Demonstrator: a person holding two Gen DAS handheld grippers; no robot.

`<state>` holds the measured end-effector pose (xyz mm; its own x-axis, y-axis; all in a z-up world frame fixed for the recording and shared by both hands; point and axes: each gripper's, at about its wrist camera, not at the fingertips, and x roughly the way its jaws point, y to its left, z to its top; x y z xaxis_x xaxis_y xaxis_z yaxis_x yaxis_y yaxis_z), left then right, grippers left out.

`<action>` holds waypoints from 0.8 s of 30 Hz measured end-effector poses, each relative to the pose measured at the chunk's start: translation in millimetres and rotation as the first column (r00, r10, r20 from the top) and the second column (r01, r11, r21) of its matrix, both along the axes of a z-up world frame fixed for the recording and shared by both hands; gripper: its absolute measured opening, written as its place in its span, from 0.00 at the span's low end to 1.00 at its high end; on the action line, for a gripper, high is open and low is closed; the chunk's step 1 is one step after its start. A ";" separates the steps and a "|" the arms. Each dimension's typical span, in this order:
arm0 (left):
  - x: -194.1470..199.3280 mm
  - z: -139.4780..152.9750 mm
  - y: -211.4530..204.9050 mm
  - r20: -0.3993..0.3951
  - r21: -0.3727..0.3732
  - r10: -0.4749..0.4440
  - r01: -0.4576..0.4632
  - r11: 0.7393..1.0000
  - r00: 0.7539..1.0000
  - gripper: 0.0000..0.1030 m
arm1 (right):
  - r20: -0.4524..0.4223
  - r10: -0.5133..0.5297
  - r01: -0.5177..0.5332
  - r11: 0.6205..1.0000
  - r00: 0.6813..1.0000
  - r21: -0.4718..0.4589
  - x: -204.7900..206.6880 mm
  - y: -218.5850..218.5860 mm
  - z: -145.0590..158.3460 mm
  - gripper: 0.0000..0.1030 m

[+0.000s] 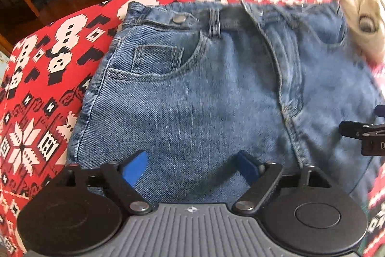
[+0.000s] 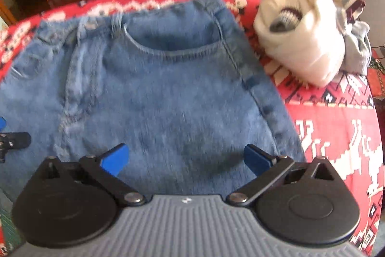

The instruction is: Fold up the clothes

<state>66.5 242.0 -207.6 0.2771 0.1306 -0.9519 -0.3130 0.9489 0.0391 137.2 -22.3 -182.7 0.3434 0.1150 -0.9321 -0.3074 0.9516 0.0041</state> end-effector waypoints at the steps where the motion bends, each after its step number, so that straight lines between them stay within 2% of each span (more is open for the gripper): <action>1: 1.6 -2.5 -0.2 -0.012 -0.003 0.002 -0.002 1.000 1.000 0.91 | -0.012 0.002 -0.002 1.000 1.000 -0.016 -0.4 1.0 -4.2 1.00; 2: 3.1 -5.4 -0.4 -0.024 -0.006 0.003 -0.003 1.000 1.000 0.98 | -0.026 0.006 -0.007 1.000 1.000 -0.028 -0.9 1.8 -8.5 1.00; 3: 5.0 -8.7 -0.8 -0.040 -0.008 -0.002 0.002 1.000 0.999 1.00 | -0.016 -0.002 0.002 1.000 1.000 -0.017 -1.9 0.1 -9.2 1.00; 9: 12.5 -10.6 3.5 -0.069 -0.017 0.057 -0.058 0.998 0.996 1.00 | -0.022 -0.013 0.013 1.000 1.000 -0.002 -3.3 -2.3 -10.2 1.00; 20: 32.3 -14.2 13.5 -0.185 -0.050 0.050 -0.060 0.997 0.982 1.00 | -0.038 -0.019 0.019 1.000 0.999 -0.012 -2.7 -0.4 -8.7 1.00; 24: 29.3 -14.6 14.7 -0.172 -0.046 0.062 -0.071 0.996 0.983 1.00 | -0.042 -0.004 0.004 1.000 0.999 -0.010 0.8 -2.8 -9.9 1.00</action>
<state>95.8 256.8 -222.2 0.1024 0.0922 -0.9905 -0.3684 0.9284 0.0483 138.0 -25.1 -192.7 0.3040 0.1046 -0.9469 -0.3033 0.9529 0.0080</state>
